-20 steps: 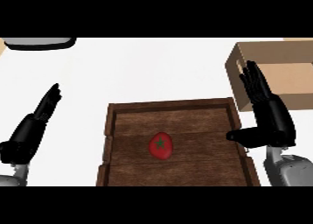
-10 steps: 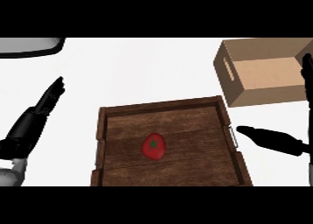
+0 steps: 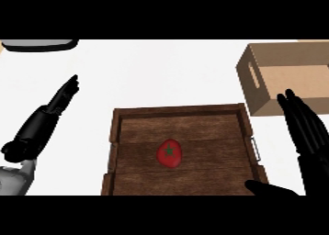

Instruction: Pick the tomato from the tray and place it in the cardboard box

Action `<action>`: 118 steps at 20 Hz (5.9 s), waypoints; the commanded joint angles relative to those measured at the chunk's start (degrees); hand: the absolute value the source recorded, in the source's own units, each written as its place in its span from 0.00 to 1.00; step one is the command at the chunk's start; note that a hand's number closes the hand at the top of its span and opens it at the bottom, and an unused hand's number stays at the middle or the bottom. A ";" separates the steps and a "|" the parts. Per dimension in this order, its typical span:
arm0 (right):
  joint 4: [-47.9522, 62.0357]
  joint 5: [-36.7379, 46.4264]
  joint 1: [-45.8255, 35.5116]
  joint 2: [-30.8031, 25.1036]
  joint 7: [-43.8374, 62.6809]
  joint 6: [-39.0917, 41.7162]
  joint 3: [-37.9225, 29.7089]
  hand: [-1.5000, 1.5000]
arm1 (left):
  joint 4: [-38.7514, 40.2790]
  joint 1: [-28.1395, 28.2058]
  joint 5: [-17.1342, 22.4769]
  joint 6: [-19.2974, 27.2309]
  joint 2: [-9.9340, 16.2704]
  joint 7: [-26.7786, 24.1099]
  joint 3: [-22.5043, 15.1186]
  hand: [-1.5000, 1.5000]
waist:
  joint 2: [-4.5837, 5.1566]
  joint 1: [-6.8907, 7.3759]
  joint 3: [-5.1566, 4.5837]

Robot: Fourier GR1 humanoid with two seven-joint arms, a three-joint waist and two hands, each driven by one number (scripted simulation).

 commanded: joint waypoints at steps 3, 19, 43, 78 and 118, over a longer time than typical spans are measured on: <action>-2.24 3.27 -4.74 2.29 17.93 17.86 12.23 0.00 | 0.98 -1.85 -0.38 -1.29 -1.12 -0.46 -1.22 0.50 | 0.67 2.78 -0.06; 18.64 5.73 -17.47 29.63 37.79 32.52 19.59 0.00 | 3.54 -6.08 -0.36 -2.13 -1.94 1.00 -0.13 0.50 | 0.59 3.07 0.07; 38.97 3.96 -25.53 31.27 39.71 28.53 17.58 0.00 | 4.05 -5.72 -1.46 -3.23 -3.61 0.67 0.21 0.50 | 0.49 3.43 0.45; 47.59 9.79 -25.17 31.29 30.45 20.52 22.88 1.00 | 3.15 -3.63 -5.10 -5.37 -6.25 -0.05 3.26 0.50 | 0.81 2.76 0.58; 29.39 -45.99 -13.83 -20.43 -57.31 12.77 -28.73 1.00 | 1.15 -4.51 -4.51 -7.64 -6.06 2.40 5.75 0.50 | 1.70 3.15 0.79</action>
